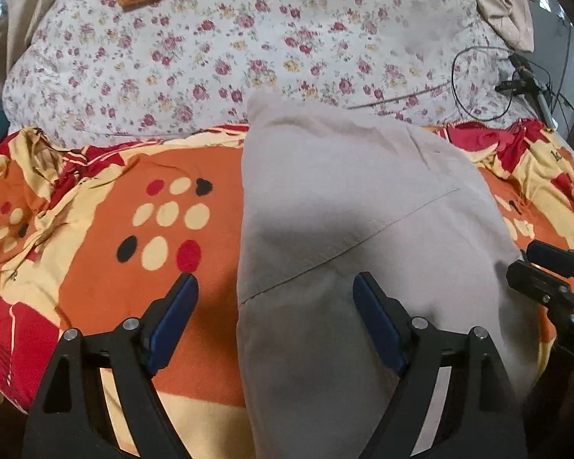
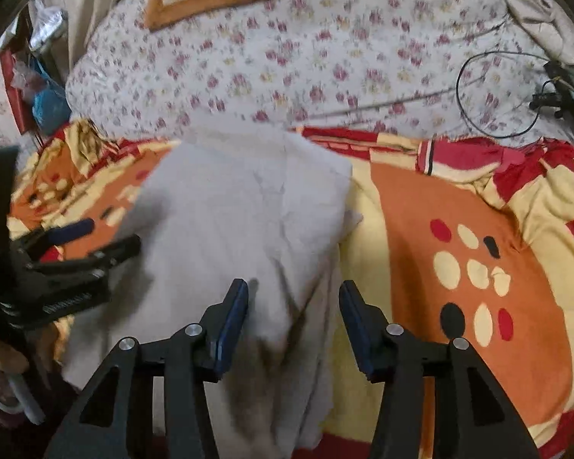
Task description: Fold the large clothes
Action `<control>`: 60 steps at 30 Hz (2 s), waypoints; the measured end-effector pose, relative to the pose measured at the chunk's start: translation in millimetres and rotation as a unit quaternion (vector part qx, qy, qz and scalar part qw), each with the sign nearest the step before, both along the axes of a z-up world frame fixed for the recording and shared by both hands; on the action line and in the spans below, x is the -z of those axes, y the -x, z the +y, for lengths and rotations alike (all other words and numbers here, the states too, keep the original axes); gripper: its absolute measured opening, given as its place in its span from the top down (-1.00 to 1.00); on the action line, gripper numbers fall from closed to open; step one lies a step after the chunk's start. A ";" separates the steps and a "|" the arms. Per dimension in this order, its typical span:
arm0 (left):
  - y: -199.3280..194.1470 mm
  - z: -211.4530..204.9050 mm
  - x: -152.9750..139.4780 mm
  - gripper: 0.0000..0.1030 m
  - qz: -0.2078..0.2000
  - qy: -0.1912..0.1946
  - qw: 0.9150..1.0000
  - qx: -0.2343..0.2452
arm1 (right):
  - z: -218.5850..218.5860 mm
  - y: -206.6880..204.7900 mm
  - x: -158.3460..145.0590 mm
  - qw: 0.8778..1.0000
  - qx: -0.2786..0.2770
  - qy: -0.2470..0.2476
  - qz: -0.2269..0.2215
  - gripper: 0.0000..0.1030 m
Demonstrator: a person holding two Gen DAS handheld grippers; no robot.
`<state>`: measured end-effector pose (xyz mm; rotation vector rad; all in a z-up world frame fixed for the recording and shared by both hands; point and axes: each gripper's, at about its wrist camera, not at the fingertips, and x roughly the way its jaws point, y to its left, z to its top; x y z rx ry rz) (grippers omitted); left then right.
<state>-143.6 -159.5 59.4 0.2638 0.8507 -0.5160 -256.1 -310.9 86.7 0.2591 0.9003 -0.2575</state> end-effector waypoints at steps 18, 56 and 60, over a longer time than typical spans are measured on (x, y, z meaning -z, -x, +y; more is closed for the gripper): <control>19.0 30.2 -23.3 -0.62 -0.042 0.034 0.998 -0.031 | 27.3 3.8 -11.5 0.999 0.038 0.020 -0.032 -0.58; 11.6 27.2 -4.4 -0.62 -0.026 0.024 0.999 -0.036 | 30.7 -11.6 6.1 0.999 0.034 0.009 -0.011 -0.59; 10.9 27.9 -4.0 -0.62 -0.024 0.024 0.999 -0.036 | 31.4 -12.5 7.2 0.999 0.034 0.009 -0.010 -0.59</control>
